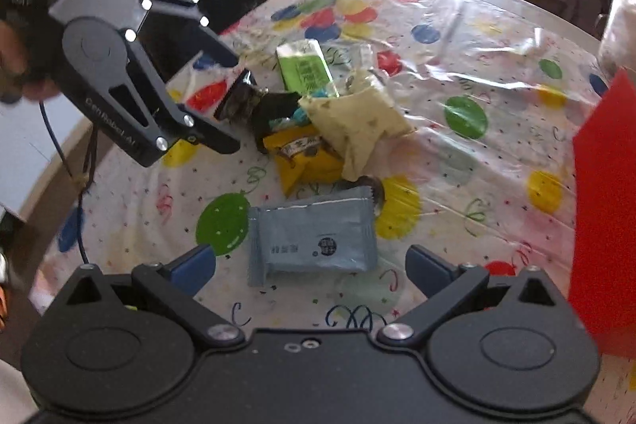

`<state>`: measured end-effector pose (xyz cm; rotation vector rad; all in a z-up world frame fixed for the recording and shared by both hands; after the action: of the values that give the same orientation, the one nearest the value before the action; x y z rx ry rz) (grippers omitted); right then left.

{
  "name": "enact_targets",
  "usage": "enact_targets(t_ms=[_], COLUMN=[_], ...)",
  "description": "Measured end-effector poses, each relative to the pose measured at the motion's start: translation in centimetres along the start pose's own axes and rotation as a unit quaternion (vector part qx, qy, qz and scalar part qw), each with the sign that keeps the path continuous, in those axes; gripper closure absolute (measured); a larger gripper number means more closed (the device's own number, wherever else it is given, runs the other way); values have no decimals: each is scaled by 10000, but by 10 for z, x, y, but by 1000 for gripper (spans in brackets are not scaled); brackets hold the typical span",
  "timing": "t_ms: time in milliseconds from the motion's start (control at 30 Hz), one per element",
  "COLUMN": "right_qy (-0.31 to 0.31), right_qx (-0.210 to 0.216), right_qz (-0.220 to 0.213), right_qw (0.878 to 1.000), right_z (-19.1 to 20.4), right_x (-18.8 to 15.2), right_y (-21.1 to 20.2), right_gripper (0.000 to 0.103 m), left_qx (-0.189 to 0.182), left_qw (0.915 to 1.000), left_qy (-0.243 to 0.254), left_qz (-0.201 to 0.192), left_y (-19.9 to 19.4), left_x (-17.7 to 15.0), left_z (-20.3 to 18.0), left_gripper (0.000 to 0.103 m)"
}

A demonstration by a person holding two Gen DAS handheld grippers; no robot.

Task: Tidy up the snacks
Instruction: 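Move both tools back toward the remaining snack pile, then grasp the black sesame packet with left tool while right tool grasps blue packet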

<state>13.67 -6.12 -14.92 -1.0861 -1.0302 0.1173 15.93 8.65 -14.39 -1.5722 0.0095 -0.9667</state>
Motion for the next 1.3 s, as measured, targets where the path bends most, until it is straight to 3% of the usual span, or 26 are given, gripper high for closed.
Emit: enact_targets(t_ms=[267, 600, 733, 1067, 1233, 1300], right_qy=[-459, -692, -754, -557, -344, -263], right_qx=[-29, -71, -55, -80, -112, -96], right_qz=[229, 379, 334, 231, 241, 232], right_qw=[9987, 9969, 9966, 9981, 9991, 9993], right_z=[9, 14, 16, 15, 7, 4], right_x=[-1, -6, -4, -5, -13, -17], right_y=[28, 44, 44, 30, 21, 15], right_gripper=[3, 9, 15, 38, 39, 40], left_qx=[0, -71, -129, 64, 114, 173], left_qw=[9985, 9990, 9991, 9998, 9980, 9967], left_qy=[519, 443, 404, 27, -533, -704], left_qz=[193, 65, -7, -176, -308, -352], left_y=[22, 24, 17, 8, 1, -1], left_x=[-3, -4, -4, -10, -13, -14], left_z=[5, 6, 4, -4, -3, -3], left_gripper=[19, 20, 32, 41, 64, 65])
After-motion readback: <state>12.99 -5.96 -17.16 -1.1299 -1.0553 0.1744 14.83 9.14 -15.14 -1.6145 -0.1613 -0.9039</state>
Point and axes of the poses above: each gripper's, at about its wrist camera, not at the fingertips, and y roughly the way its jaws point, z to its left, x to its top, the point moved 4 cm from there along y, roughly the way its jaws point, and after that the axes turned 10 degrees about -z, right-handed, at the moved point
